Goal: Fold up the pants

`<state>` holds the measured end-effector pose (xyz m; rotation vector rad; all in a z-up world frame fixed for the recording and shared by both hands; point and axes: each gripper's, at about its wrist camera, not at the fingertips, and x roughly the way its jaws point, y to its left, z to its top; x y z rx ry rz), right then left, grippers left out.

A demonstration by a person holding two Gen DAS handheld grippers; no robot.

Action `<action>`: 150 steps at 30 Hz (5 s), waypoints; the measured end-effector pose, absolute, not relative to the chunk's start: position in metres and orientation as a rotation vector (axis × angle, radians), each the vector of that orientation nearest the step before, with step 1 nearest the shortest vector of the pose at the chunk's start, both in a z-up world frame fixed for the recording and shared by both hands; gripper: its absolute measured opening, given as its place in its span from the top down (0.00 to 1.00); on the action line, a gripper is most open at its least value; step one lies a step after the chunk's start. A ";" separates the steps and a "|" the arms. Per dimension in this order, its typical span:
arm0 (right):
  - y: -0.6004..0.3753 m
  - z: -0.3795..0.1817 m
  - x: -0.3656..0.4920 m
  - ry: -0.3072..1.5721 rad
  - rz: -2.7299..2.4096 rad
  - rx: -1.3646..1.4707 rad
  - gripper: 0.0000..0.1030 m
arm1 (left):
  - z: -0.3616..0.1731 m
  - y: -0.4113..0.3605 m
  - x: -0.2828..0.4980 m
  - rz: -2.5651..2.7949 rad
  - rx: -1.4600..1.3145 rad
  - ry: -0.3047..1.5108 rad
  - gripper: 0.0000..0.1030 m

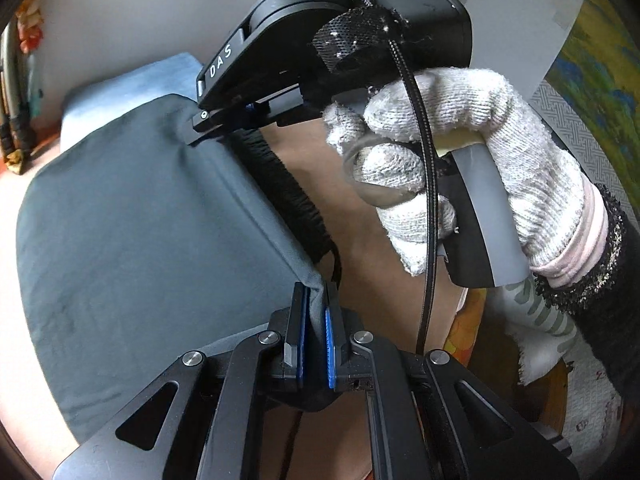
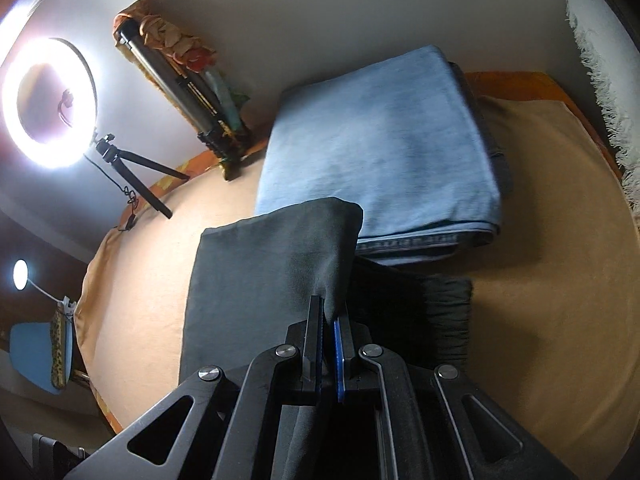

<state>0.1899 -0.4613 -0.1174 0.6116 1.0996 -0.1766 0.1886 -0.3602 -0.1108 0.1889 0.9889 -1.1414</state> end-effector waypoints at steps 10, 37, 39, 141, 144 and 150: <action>-0.480 -0.120 0.192 1.109 -0.195 0.555 0.98 | -0.118 -0.380 0.196 -1.149 0.163 0.978 0.94; -0.499 -0.093 0.149 0.977 -0.259 0.565 0.41 | -0.105 -0.367 0.163 -1.179 0.229 0.973 0.77; -0.499 -0.089 0.143 0.962 -0.255 0.575 0.36 | -0.100 -0.358 0.165 -1.163 0.222 0.967 0.75; -0.431 -0.126 0.152 0.989 -0.074 0.432 0.72 | -0.129 -0.247 0.300 -0.833 -0.137 0.968 0.92; -0.427 -0.119 0.149 0.980 -0.080 0.421 0.72 | -0.119 -0.247 0.295 -0.843 -0.129 0.944 0.93; -0.420 -0.101 0.142 0.956 -0.095 0.406 0.72 | -0.104 -0.241 0.289 -0.855 -0.131 0.911 0.93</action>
